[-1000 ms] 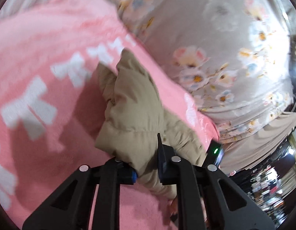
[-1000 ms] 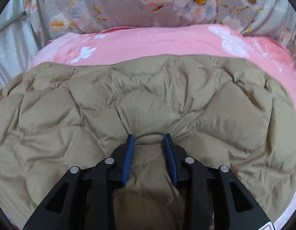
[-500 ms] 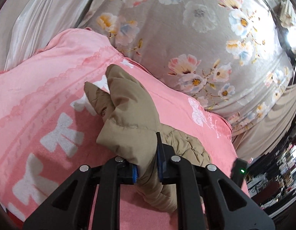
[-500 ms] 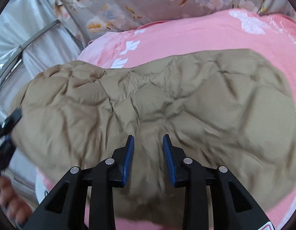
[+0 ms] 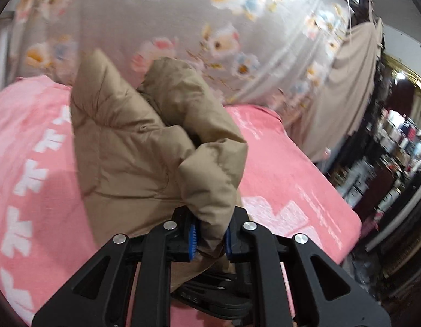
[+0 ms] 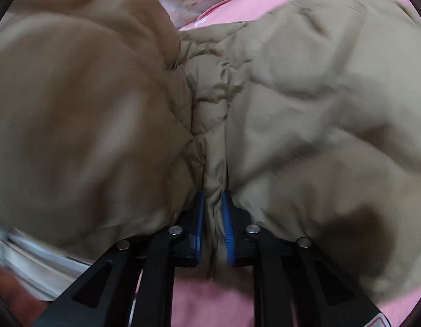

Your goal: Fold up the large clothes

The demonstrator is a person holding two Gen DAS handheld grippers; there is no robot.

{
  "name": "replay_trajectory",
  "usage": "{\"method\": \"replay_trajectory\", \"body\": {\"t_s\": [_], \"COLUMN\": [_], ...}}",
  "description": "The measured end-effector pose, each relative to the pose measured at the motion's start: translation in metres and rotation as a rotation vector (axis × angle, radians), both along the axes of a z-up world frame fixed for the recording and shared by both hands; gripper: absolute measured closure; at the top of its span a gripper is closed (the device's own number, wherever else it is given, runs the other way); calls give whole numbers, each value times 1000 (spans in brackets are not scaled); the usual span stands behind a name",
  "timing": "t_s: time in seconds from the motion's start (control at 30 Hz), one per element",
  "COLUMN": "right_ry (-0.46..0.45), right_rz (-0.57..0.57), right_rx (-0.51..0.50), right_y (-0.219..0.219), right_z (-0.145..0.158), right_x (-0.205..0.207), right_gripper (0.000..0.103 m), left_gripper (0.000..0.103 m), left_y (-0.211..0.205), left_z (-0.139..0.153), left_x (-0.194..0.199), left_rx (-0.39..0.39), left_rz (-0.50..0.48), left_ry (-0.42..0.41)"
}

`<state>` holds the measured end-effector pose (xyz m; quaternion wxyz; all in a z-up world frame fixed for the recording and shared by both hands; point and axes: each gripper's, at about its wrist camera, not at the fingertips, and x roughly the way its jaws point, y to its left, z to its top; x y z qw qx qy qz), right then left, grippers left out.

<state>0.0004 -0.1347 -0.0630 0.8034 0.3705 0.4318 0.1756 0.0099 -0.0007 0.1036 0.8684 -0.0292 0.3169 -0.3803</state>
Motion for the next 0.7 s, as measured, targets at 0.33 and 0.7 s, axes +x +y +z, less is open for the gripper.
{"method": "replay_trajectory", "body": {"t_s": [0.33,0.7], "right_ry": [-6,-14], "right_rz": [-312,-361], "right_rx": [-353,-383], "right_y": [-116,-136], "right_z": [56,55], "right_x": [-100,-93], "right_gripper": [86,86], "left_gripper": [89,88], "left_y": [-96,-123], "left_z": [-80,-120], "left_x": [15,11], "left_rx": [123,210], "left_rz": [-78,-85], "left_ry": [182,237]}}
